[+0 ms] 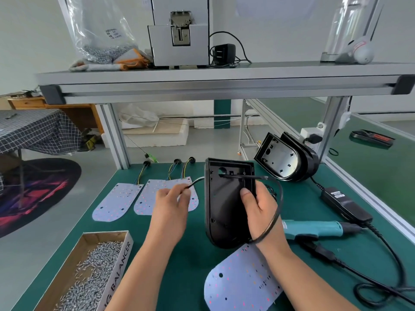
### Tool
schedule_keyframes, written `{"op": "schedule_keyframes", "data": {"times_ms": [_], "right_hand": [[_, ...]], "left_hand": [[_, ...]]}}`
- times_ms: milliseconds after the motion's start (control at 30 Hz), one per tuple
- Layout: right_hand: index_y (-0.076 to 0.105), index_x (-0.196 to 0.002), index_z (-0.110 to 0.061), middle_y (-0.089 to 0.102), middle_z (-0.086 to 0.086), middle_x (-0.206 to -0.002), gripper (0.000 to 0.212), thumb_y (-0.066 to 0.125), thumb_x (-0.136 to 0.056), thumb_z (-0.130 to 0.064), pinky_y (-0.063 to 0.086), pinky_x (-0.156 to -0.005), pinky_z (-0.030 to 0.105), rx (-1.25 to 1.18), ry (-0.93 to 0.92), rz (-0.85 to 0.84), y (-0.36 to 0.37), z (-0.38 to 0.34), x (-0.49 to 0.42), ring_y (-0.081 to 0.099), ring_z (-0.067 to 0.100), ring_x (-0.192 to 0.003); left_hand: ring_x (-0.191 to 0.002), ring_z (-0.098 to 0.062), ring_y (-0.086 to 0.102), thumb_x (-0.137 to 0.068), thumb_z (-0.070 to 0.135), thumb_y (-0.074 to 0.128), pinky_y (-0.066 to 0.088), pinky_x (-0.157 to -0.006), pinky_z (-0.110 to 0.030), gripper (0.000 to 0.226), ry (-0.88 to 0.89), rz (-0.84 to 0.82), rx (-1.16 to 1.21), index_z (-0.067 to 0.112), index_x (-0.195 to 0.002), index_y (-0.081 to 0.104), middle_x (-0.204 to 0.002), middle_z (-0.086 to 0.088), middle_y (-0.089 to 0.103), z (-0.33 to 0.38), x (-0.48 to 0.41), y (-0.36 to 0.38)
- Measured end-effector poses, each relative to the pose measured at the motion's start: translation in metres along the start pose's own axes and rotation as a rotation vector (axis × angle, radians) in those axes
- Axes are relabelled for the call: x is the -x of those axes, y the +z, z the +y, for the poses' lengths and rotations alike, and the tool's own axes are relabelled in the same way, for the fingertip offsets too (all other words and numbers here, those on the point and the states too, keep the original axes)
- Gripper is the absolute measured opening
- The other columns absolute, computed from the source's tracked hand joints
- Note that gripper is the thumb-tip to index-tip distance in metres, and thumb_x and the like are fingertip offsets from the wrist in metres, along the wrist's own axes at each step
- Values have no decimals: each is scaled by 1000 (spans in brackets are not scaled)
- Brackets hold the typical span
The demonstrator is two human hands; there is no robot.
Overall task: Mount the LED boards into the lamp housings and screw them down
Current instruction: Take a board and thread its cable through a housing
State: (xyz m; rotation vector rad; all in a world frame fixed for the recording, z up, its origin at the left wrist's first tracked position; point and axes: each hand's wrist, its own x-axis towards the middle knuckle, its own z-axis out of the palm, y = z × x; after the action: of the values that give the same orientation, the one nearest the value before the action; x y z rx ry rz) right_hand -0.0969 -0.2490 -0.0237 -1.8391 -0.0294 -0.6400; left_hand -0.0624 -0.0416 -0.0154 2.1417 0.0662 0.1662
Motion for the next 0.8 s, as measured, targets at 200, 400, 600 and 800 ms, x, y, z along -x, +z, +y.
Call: {"op": "schedule_keyframes", "data": {"times_ms": [200, 400, 600, 800], "right_hand": [[59, -97, -21, 63, -14, -84, 15, 54, -111, -21, 45, -74, 27, -25, -20, 74, -2, 0, -2, 56, 9, -80], [54, -91, -32, 56, -28, -74, 22, 54, -112, -23, 37, -67, 19, -39, 5, 136, -13, 1, -7, 49, 1, -71], [67, -110, -25, 71, -14, -96, 14, 54, -112, -20, 51, -84, 28, -120, -30, 8, -7, -8, -1, 64, 10, -91], [64, -101, -28, 65, -17, -86, 15, 55, -112, -22, 46, -75, 20, -114, -60, -30, -7, -13, 3, 57, 2, -82]], "left_hand": [[-77, -28, 58, -108, 39, 42, 39, -61, -35, 23, -28, 88, -547, 28, -101, 62, -74, 7, 57, -6, 0, -5], [-90, -24, 69, -95, 14, 55, 58, -69, -42, 42, -70, -112, -49, 24, -135, 52, -112, 1, 70, 6, 10, 0], [-155, -28, 25, -94, 16, 75, 28, -126, -50, 105, 360, 130, -223, 26, -171, 3, -171, -10, 26, 10, 17, 0], [-98, -30, 60, -110, 26, 50, 49, -82, -43, 25, 523, 251, -142, 24, -128, 67, -111, 0, 67, 17, 22, 2]]}}
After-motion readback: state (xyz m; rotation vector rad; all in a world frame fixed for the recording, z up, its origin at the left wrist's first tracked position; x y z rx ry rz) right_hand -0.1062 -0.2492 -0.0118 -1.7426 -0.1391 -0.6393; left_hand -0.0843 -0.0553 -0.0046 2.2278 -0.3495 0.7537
